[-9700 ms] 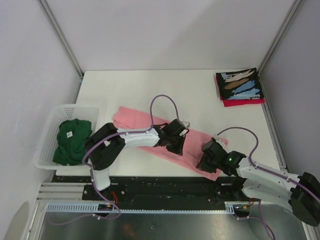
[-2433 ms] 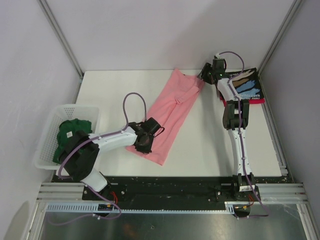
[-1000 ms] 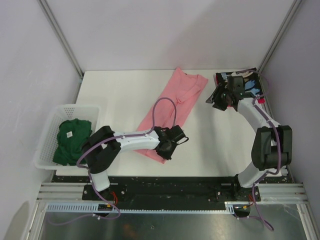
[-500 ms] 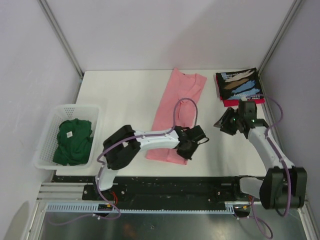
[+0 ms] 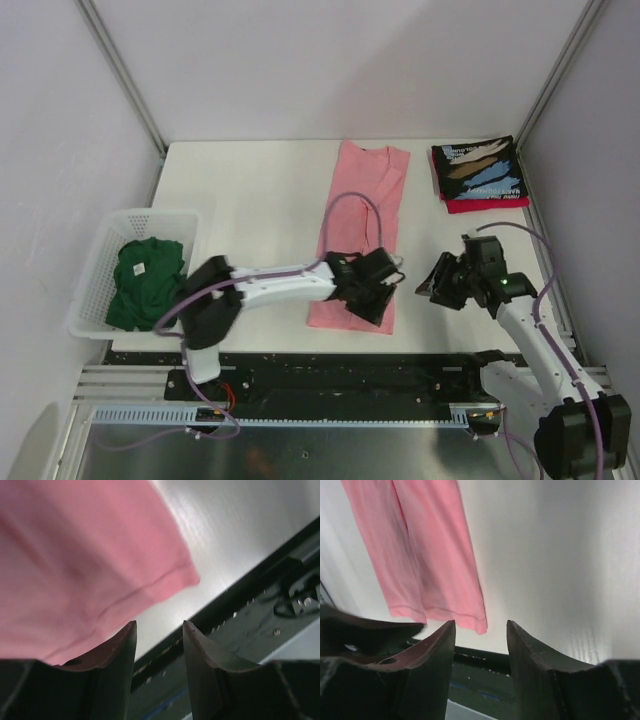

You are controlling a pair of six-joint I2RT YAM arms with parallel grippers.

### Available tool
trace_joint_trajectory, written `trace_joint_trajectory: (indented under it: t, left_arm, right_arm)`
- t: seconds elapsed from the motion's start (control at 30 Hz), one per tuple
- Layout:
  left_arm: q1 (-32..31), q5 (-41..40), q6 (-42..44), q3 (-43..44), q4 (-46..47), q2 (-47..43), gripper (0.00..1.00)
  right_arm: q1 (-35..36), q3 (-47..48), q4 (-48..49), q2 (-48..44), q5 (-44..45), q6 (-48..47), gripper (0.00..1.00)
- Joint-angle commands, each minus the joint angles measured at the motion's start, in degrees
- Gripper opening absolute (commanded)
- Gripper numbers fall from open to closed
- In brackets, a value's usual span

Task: Fold and stack the t-shirts
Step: Rotate the tshirt 90 degrees

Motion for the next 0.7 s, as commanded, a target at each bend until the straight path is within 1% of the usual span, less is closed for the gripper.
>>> trace_joint_trajectory:
  t: [0.0, 0.17, 0.3, 0.37, 0.47, 0.67]
  left_arm:
    - [3.93, -2.36, -2.81, -9.11, 1.97, -17.06, 0.47]
    - [10.48, -3.16, -3.72, -19.90, 2.76, -27.30, 0.44]
    - [16.57, 0.46, -3.44, -28.42, 5.00, -31.42, 0.43]
    - [18.34, 2.66, -2.70, -30.60, 6.32, -31.64, 0.43]
    - [19.04, 4.94, -1.91, -31.97, 8.10, -30.47, 0.44]
    - [19.26, 5.80, -2.34, -34.19, 10.52, -28.06, 0.44]
  right_arm:
    - [9.54, -2.13, 0.43, 0.36, 3.39, 6.86, 0.50]
    - [21.17, -5.36, 5.30, 4.09, 7.39, 14.20, 0.49]
    - [25.76, -6.50, 7.58, 6.44, 9.34, 17.04, 0.49]
    - [27.42, -7.01, 8.74, 7.13, 10.09, 18.22, 0.49]
    - [28.68, -7.59, 9.76, 8.07, 10.85, 19.18, 0.49]
    - [29.90, -8.77, 11.24, 8.84, 11.66, 20.29, 0.48]
